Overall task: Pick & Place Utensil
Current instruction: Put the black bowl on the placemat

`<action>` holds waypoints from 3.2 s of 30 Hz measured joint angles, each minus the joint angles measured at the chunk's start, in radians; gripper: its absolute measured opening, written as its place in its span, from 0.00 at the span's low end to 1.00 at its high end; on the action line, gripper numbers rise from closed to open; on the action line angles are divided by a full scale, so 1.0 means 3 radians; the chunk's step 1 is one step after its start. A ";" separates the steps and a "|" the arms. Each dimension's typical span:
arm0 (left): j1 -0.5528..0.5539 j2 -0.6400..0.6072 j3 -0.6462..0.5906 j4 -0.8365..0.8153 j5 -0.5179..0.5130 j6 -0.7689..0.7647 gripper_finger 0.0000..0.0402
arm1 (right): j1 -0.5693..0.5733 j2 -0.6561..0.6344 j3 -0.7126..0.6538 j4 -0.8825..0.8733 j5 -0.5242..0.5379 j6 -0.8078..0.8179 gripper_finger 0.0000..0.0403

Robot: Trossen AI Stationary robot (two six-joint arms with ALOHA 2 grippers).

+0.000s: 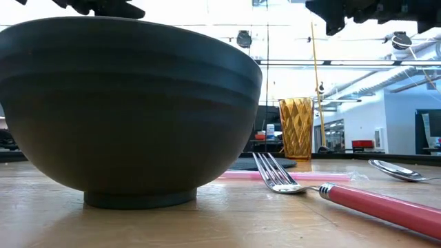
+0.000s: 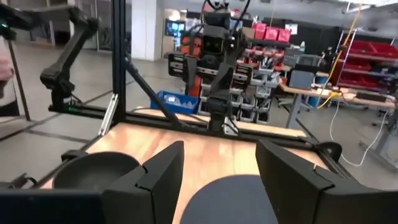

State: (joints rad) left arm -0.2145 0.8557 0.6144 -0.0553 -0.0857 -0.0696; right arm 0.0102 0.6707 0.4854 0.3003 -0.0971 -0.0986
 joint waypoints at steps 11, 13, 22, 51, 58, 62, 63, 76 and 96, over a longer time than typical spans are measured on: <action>-0.0310 0.0478 0.0000 0.0199 -0.0086 -0.0293 0.46 | 0.0284 0.0338 0.0005 -0.0095 0.0073 0.0133 0.49; -0.0329 0.0544 0.0000 0.0272 -0.0067 -0.0252 0.46 | 0.0348 0.0448 0.0005 -0.0096 0.0061 0.0123 0.49; -0.0415 0.0874 0.0003 0.0397 -0.0064 -0.0491 0.46 | 0.0687 0.0653 0.0005 -0.0450 0.0539 0.0414 0.49; -0.0522 0.2539 0.1513 -0.1146 0.0057 -0.0827 0.46 | 0.1328 0.0653 -0.0372 -0.0366 0.1544 0.0841 0.49; -0.0488 0.2611 0.1518 -0.1059 0.0231 -0.0902 0.46 | 0.1328 0.0653 -0.0523 -0.0163 0.1543 0.0830 0.49; -0.0487 0.2742 0.1519 -0.0973 0.0347 -0.0936 0.46 | 0.1328 0.0651 -0.0554 -0.0067 0.1542 0.0761 0.49; -0.0486 0.2786 0.1520 -0.0971 0.0372 -0.0936 0.46 | 0.1328 0.0650 -0.0556 -0.0064 0.1543 0.0739 0.49; -0.0480 0.2873 0.1513 -0.1054 0.0354 -0.0986 0.42 | 0.1326 0.0650 -0.0557 0.0001 0.1542 0.0686 0.49; -0.0480 0.2873 0.1513 -0.1039 0.0458 -0.0885 0.04 | 0.1326 0.0650 -0.0557 0.0105 0.1541 0.0551 0.49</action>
State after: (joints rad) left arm -0.3584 1.7176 1.0683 -0.3670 0.0517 -0.3351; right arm 0.4080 0.8658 0.3183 0.3317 0.3653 0.0666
